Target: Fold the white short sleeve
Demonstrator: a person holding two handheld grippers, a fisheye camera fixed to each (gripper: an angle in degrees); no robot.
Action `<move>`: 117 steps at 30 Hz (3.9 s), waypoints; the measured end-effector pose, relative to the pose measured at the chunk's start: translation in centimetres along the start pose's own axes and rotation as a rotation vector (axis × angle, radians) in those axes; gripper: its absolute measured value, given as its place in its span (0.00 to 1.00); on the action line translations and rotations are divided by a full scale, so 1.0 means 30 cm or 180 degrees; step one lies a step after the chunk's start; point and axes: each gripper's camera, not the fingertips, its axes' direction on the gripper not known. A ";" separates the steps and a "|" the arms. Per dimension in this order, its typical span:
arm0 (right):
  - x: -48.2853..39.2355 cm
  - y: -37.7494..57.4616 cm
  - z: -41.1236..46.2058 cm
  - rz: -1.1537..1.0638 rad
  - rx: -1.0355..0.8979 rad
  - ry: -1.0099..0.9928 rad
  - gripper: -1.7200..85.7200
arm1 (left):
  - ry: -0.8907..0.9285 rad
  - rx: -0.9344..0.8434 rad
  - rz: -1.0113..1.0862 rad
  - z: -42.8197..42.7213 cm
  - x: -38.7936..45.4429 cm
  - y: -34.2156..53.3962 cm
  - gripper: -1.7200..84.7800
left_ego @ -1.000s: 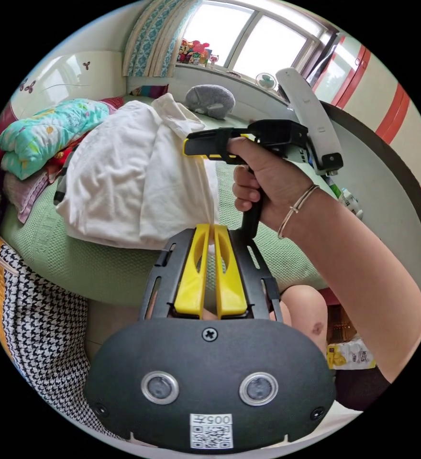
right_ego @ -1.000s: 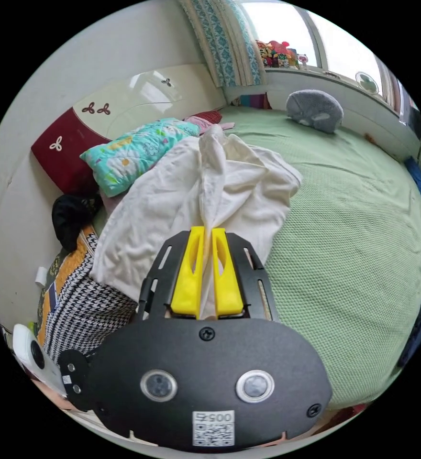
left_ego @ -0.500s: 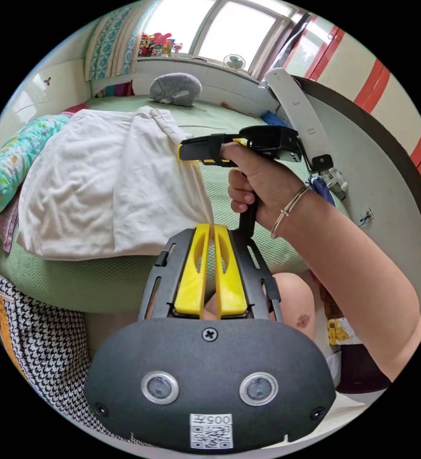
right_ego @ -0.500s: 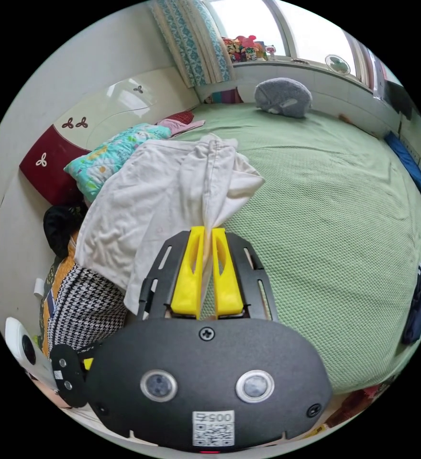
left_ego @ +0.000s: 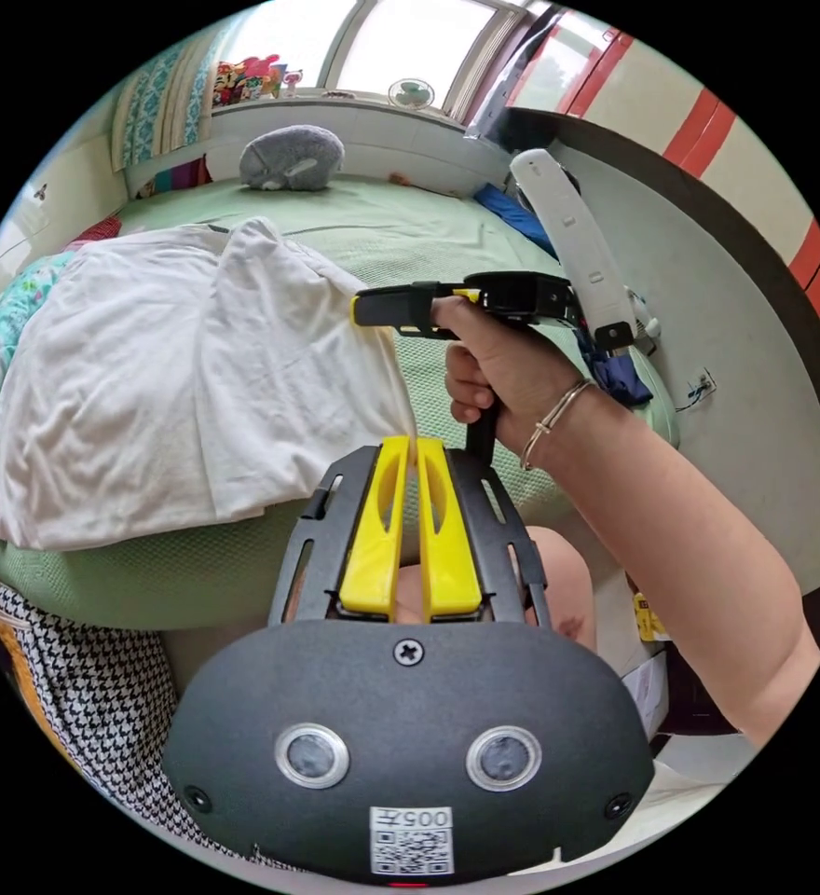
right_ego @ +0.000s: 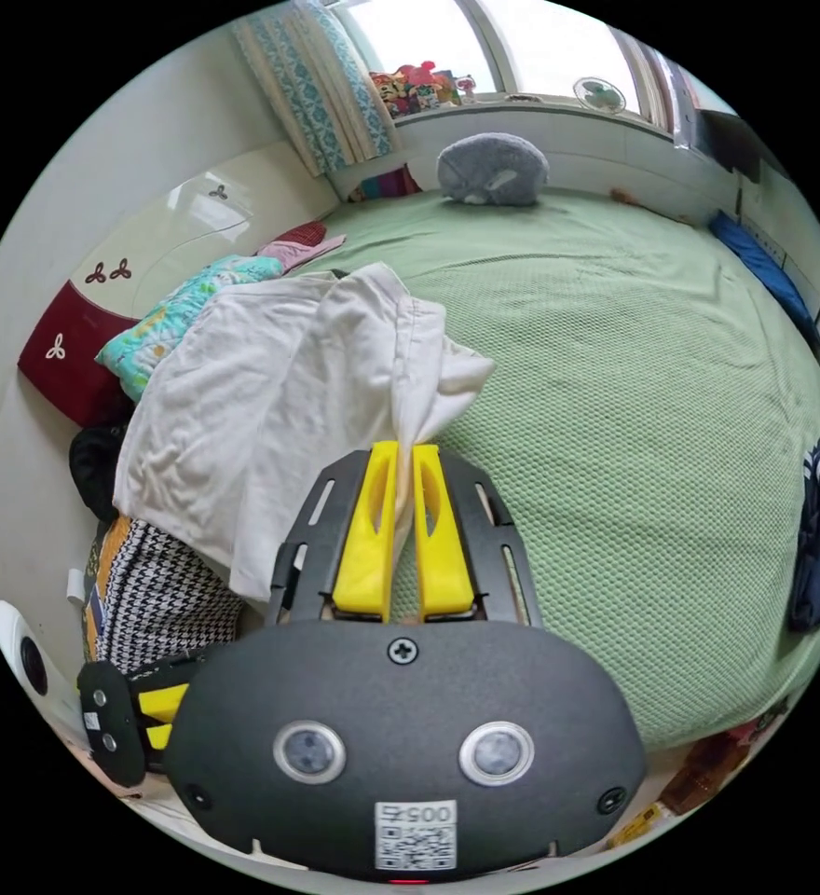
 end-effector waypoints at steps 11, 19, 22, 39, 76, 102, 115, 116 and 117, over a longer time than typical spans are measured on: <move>0.222 0.056 -0.051 0.0229 -0.0097 0.0079 0.01 | 0.0040 -0.0199 0.0210 0.164 0.189 -0.094 0.03; 0.389 0.097 -0.106 0.0434 -0.0135 0.0006 0.01 | 0.0115 -0.0333 0.0311 0.280 0.322 -0.149 0.03; 0.448 0.116 -0.137 0.0558 -0.0087 -0.0140 0.01 | 0.0193 -0.0306 0.0310 0.309 0.363 -0.161 0.03; 0.651 0.179 -0.311 0.0584 -0.0112 -0.0196 0.01 | 0.0284 -0.0361 0.0414 0.479 0.598 -0.209 0.03; 1.051 0.316 -0.779 0.0847 -0.0062 0.0955 0.01 | 0.1126 -0.0537 0.0933 0.770 1.019 -0.265 0.07; 1.045 0.076 -0.715 0.0406 -0.0338 0.1200 0.11 | 0.0142 -0.0732 0.0445 0.911 0.319 -0.317 0.09; 1.231 -0.119 -0.422 0.0888 -0.0548 0.0858 0.16 | 0.0384 -0.0845 0.0402 1.069 0.188 -0.286 0.09; 1.252 -0.119 -0.403 0.0938 -0.0564 0.0828 0.16 | 0.0391 -0.0849 0.0416 1.076 0.184 -0.286 0.09; 1.261 -0.119 -0.394 0.0961 -0.0571 0.0807 0.16 | 0.0381 -0.0847 0.0438 1.080 0.184 -0.285 0.09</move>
